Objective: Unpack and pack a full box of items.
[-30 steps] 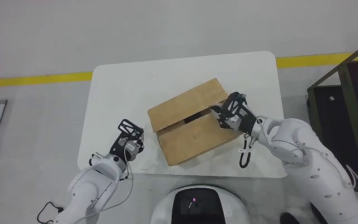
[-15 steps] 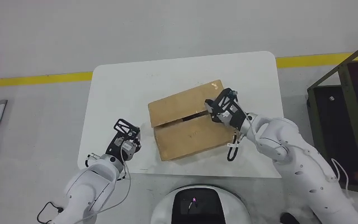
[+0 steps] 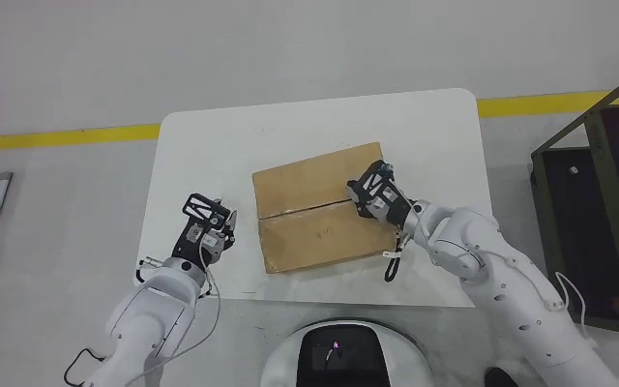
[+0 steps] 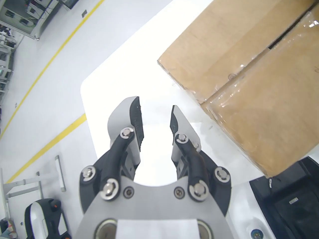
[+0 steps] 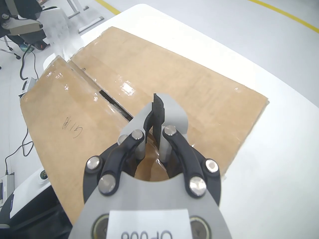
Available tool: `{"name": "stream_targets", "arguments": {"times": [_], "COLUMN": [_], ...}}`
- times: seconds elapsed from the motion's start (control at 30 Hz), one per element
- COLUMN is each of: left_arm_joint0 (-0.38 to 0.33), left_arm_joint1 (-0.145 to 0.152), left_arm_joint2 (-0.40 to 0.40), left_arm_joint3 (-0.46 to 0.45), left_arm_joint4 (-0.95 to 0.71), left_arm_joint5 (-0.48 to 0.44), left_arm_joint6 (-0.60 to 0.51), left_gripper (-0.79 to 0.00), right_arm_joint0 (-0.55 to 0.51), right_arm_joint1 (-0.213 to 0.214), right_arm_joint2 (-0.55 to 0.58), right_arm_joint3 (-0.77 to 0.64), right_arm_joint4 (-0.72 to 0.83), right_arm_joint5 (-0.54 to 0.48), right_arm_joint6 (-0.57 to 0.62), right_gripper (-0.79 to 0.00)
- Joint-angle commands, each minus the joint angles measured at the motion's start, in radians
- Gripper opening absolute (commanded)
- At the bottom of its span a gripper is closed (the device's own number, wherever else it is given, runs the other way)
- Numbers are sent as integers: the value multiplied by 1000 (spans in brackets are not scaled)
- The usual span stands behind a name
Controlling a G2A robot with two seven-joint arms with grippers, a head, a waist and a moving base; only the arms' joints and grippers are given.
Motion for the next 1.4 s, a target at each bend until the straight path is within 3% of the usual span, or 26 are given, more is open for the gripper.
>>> {"name": "stream_targets", "arguments": {"times": [0.0, 0.23, 0.37, 0.47, 0.5, 0.53, 0.7, 0.83, 1.37], "left_arm_joint0": [-24, -109, -112, -69, -48, -24, 82, 122, 6], "left_arm_joint1": [-3, -11, -11, -7, -5, -4, 0, -1, -16], "left_arm_joint2": [7, 41, 36, 7, -6, -19, -82, -79, 61], "left_arm_joint3": [10, 51, 55, 33, 22, 11, -17, 2, 202], "left_arm_joint4": [7, 31, 19, 7, 3, -10, -32, -39, 63], "left_arm_joint5": [18, 31, -6, -53, -67, -76, -83, -80, -65], "left_arm_joint6": [6, 20, -4, -46, -58, -64, -82, -50, 77], "left_gripper": [-493, -486, -400, -169, -49, 0, 0, 0, 0], "right_arm_joint0": [-2, -13, -12, -13, -13, -14, -19, -22, -19], "right_arm_joint1": [-2, -7, -10, -12, -13, -13, -16, -18, -29], "right_arm_joint2": [-1, 7, 13, 16, 17, 18, 28, 35, 46], "right_arm_joint3": [-3, -9, -2, 3, 5, 6, 8, 11, 24], "right_arm_joint4": [-3, -11, -15, -18, -20, -21, -21, -21, -32], "right_arm_joint5": [-5, -13, -18, -23, -25, -27, -36, -45, -59], "right_arm_joint6": [1, 7, 12, 13, 15, 15, 22, 28, 45], "right_gripper": [-785, -785, -785, -785, -785, -785, -785, -785, -785]}}
